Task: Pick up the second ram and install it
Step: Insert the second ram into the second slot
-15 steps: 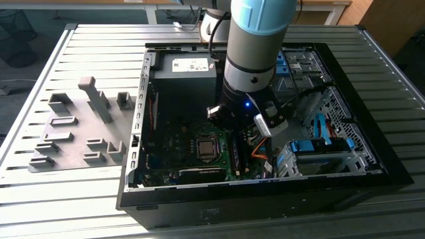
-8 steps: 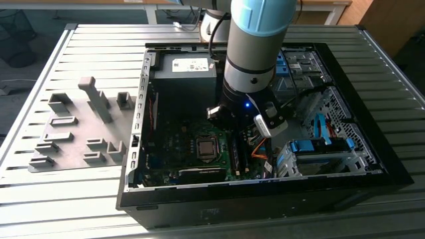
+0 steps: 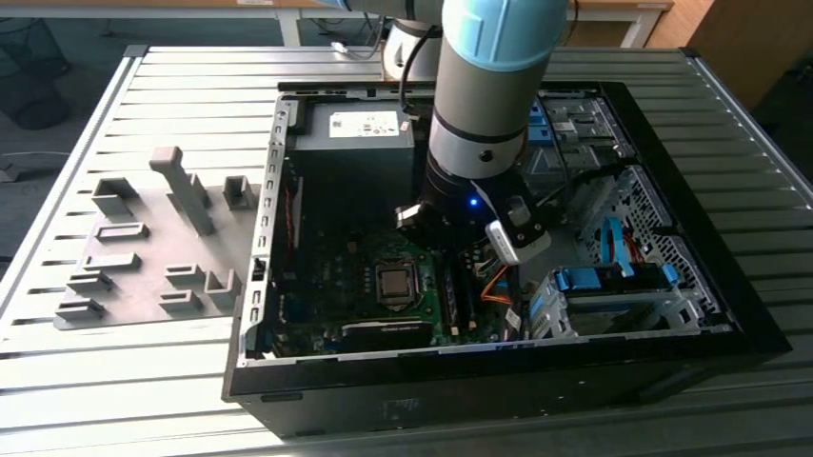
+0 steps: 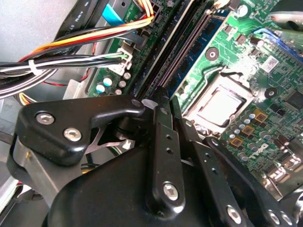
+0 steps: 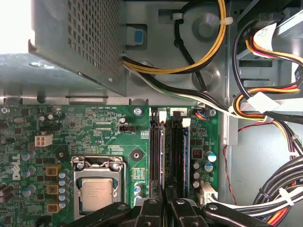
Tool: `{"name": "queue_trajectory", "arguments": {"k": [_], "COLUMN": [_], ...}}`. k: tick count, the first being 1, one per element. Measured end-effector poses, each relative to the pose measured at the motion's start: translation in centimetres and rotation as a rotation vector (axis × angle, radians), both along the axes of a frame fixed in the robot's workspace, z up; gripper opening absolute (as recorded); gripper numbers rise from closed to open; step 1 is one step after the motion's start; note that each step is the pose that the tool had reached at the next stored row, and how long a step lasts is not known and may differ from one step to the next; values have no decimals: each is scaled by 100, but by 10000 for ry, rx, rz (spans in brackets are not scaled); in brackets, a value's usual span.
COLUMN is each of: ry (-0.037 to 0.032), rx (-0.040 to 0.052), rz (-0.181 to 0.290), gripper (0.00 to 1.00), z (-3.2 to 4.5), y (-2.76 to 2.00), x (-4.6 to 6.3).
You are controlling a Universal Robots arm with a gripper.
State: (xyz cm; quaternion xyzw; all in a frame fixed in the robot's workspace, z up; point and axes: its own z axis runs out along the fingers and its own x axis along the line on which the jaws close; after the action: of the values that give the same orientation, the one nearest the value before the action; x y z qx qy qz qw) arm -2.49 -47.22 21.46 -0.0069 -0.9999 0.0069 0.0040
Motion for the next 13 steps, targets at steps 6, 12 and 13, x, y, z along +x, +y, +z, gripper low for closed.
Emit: {"name": "queue_trajectory", "arguments": {"k": [6,12,13], "ry": [0,0,0], "rx": [0,2,1], "rz": [0,2,2], "gripper": [14,14,14], "z": [0,-10,-13], "y": [-3,-9,-9], "x": [0,0,0]}}
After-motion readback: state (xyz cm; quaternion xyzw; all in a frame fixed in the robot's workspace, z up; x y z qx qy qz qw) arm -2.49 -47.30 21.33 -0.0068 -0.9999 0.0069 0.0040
